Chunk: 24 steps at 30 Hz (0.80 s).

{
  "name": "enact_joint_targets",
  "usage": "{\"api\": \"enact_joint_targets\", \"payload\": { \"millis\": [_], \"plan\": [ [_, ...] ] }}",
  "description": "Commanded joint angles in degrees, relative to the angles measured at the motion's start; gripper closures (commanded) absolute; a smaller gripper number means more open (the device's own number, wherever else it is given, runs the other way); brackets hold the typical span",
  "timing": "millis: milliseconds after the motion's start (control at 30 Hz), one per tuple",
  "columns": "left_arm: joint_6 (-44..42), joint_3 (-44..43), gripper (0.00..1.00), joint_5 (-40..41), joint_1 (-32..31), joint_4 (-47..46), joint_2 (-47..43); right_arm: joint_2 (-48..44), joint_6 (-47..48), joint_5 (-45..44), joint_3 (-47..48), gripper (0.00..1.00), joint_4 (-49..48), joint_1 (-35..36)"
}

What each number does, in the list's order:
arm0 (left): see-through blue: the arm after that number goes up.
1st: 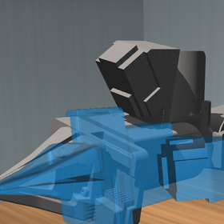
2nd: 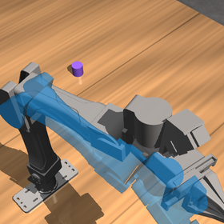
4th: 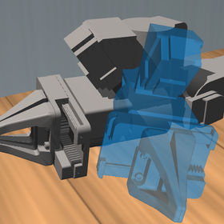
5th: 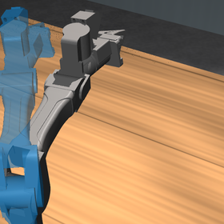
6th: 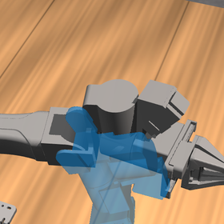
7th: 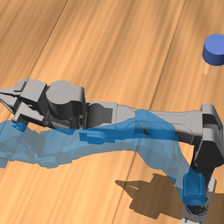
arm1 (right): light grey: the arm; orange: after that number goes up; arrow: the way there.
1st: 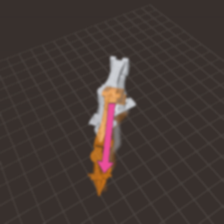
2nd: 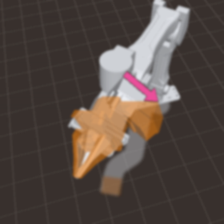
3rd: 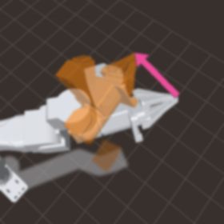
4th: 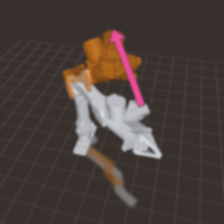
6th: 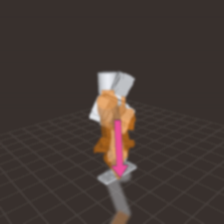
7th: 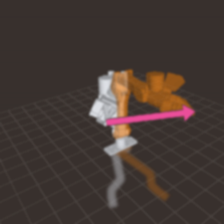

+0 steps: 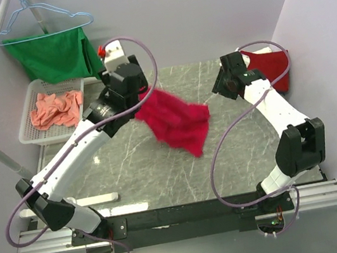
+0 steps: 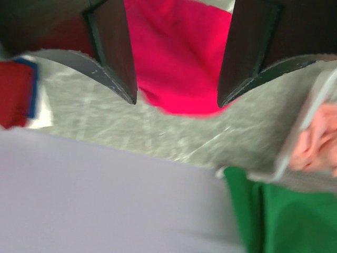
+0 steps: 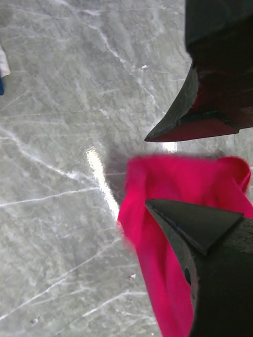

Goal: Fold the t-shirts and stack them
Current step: Move the tshirt to the center of the board

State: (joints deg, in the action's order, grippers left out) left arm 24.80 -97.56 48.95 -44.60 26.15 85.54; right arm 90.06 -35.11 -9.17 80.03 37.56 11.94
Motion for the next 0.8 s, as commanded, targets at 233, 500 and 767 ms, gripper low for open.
{"api": "enact_joint_targets", "payload": {
  "millis": [233,500,767],
  "plan": [
    [19.49,13.52,0.26,6.43,2.23,12.60,0.77,-1.73,1.10,6.70,-7.68,0.45,-5.12,0.36],
    [17.49,22.49,0.28,-16.75,2.94,6.73,1.91,-0.86,2.33,7.85,-12.61,0.45,-7.32,4.92],
    [17.48,27.06,0.18,-36.97,1.45,4.88,5.43,4.06,1.80,8.99,-13.15,0.45,-9.08,9.76]
  ]
}}
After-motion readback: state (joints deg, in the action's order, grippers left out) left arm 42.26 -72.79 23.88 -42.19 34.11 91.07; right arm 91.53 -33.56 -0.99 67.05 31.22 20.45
